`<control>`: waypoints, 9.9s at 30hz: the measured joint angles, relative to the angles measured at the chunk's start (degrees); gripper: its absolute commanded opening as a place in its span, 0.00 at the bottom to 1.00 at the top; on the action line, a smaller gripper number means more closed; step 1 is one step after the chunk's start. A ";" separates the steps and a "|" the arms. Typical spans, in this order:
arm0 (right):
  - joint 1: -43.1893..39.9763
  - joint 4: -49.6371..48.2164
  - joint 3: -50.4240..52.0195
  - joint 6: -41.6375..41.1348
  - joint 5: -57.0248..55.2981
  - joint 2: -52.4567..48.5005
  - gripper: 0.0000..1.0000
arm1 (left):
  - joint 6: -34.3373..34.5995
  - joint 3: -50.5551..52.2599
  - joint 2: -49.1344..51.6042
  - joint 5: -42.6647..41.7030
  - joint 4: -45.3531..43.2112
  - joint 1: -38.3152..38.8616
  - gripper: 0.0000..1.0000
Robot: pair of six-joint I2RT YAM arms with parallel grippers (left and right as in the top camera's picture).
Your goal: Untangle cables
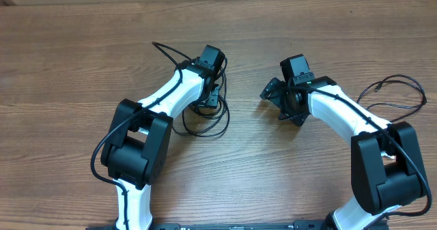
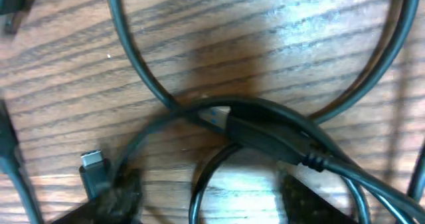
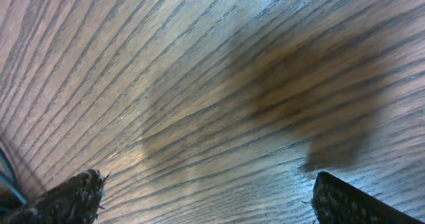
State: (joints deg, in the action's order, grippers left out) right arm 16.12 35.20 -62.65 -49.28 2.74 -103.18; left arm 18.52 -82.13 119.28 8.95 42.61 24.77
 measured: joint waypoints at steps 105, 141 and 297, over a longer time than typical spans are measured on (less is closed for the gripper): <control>0.00 -0.66 0.00 -0.02 -0.02 0.00 0.95 | 7.76 -4.42 0.11 -13.00 10.36 7.78 0.22; 0.00 -7.41 0.09 6.36 22.60 0.00 0.73 | -5.01 -18.43 -0.44 -13.09 23.21 1.64 0.04; 5.29 -14.23 3.28 5.64 15.72 -1.36 0.46 | 2.54 -7.23 -3.69 -11.21 13.66 -12.76 0.04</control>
State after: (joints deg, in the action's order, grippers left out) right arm 21.41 20.97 -59.37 -43.64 18.46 -104.53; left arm 21.06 -89.36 115.59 -2.26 56.27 12.01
